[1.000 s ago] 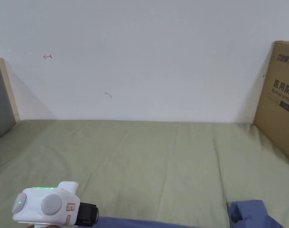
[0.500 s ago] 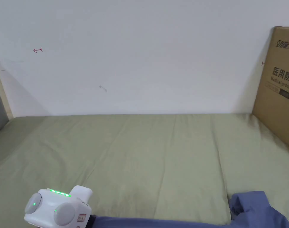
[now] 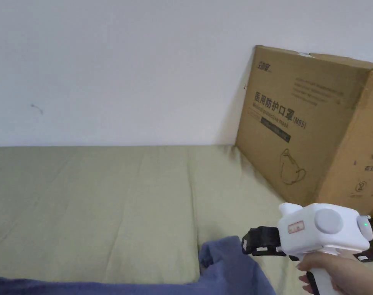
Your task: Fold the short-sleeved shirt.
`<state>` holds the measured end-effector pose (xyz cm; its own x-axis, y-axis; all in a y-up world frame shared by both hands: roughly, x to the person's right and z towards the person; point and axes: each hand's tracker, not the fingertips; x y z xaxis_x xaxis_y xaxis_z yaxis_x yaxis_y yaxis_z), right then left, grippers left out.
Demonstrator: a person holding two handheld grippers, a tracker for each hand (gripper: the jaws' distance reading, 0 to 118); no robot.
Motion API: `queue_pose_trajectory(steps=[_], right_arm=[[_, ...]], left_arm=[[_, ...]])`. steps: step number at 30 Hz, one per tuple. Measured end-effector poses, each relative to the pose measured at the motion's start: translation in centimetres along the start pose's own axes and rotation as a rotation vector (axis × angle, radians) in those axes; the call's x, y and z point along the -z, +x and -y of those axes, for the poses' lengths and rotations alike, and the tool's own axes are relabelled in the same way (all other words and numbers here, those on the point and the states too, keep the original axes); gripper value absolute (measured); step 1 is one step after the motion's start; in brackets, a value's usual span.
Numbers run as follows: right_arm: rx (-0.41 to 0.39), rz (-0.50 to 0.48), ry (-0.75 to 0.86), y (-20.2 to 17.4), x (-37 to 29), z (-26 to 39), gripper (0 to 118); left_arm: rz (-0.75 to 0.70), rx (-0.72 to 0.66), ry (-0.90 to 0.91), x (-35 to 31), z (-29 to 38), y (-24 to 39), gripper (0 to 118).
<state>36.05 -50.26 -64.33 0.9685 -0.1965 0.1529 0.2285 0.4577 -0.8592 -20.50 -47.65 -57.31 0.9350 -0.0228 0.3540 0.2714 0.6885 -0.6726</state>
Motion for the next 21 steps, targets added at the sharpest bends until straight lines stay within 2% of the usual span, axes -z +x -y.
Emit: queue_pose_trajectory(steps=[2,4,6,7,8,9,10,11,12,13,15,17,21], right_arm=[[0.016,-0.033,-0.115,1.3,3.0,-0.3,116],[-0.003,0.0,-0.184,1.2,6.0,-0.4,112],[-0.018,0.052,-0.209,0.5,7.4,-0.6,95],[-0.017,0.099,-0.229,0.6,8.1,-0.5,80],[-0.014,0.136,-0.252,0.6,8.6,-0.2,72],[-0.047,0.173,-0.241,0.2,7.9,-0.2,59],[-0.065,0.143,-0.224,0.0,7.2,-0.4,34],[-0.06,0.13,-0.23,-0.1,6.6,-0.7,0],[-0.078,0.143,-0.228,-0.3,6.1,-0.9,0],[-0.076,0.089,-0.229,0.0,5.3,-0.9,0],[-0.111,0.083,-0.158,-0.9,3.1,-0.8,0],[-0.076,-0.045,-0.112,-0.9,0.7,0.1,0],[-0.061,-0.067,0.02,-1.0,-5.9,1.6,0]], left_arm=[[0.008,0.0,-0.004,-0.3,0.1,0.3,2],[0.017,-0.002,-0.012,0.0,0.3,0.2,2],[0.018,-0.005,-0.027,0.3,0.6,0.1,2],[0.017,-0.008,-0.036,0.5,0.8,0.0,2],[0.015,-0.014,-0.049,1.0,0.9,-0.5,2],[0.012,-0.019,-0.062,1.2,1.2,-0.7,2],[0.011,-0.024,-0.074,1.3,1.4,-0.8,2],[0.007,-0.028,-0.083,1.5,1.6,-1.1,2],[0.005,-0.038,-0.088,1.6,1.7,-1.4,2],[0.014,-0.063,-0.092,1.5,1.8,-1.6,2],[0.02,-0.114,-0.09,1.1,1.9,-1.8,2],[0.008,-0.134,-0.079,0.3,1.8,-1.8,2],[-0.009,-0.155,-0.042,-3.4,1.0,-1.5,2]])
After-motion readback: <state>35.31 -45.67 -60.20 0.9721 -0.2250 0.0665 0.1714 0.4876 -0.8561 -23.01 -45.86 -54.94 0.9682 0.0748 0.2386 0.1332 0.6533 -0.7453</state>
